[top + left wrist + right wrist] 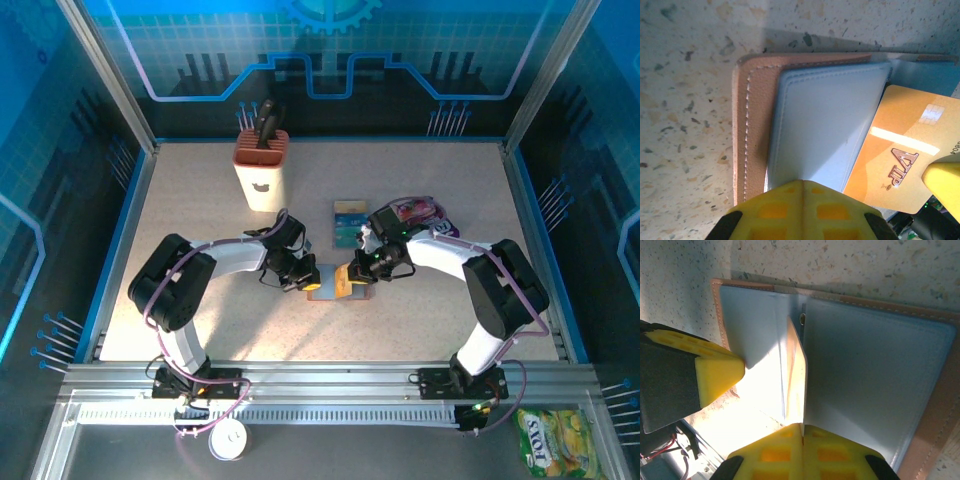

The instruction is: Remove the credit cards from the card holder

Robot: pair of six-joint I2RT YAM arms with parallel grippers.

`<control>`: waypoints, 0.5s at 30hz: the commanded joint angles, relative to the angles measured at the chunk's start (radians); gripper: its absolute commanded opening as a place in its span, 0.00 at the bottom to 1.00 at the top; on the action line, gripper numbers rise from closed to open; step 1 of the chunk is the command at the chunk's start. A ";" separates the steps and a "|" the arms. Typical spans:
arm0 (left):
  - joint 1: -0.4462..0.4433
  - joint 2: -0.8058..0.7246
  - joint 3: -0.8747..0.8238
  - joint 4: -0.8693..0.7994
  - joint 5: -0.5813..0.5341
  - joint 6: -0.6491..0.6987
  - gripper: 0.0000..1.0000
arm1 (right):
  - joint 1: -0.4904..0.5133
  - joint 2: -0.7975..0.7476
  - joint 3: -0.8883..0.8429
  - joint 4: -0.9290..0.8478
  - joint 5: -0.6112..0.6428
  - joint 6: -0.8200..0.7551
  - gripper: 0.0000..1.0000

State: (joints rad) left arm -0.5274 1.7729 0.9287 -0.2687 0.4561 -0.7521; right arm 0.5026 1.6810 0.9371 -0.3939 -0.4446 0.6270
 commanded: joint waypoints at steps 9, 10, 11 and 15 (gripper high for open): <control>0.003 0.003 0.020 -0.031 -0.011 0.019 0.01 | -0.007 0.003 0.054 -0.114 0.075 -0.052 0.07; 0.003 0.004 0.021 -0.028 -0.009 0.018 0.02 | -0.003 0.006 0.049 -0.101 0.067 -0.044 0.07; 0.004 0.007 0.021 -0.022 -0.007 0.015 0.01 | 0.000 0.009 0.046 -0.092 0.061 -0.037 0.07; -0.001 0.024 0.026 -0.005 0.007 0.006 0.02 | 0.012 0.019 0.045 -0.073 0.057 -0.021 0.07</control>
State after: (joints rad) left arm -0.5274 1.7741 0.9287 -0.2646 0.4576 -0.7525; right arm 0.5049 1.6821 0.9783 -0.4610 -0.3931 0.5945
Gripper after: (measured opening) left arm 0.051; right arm 0.074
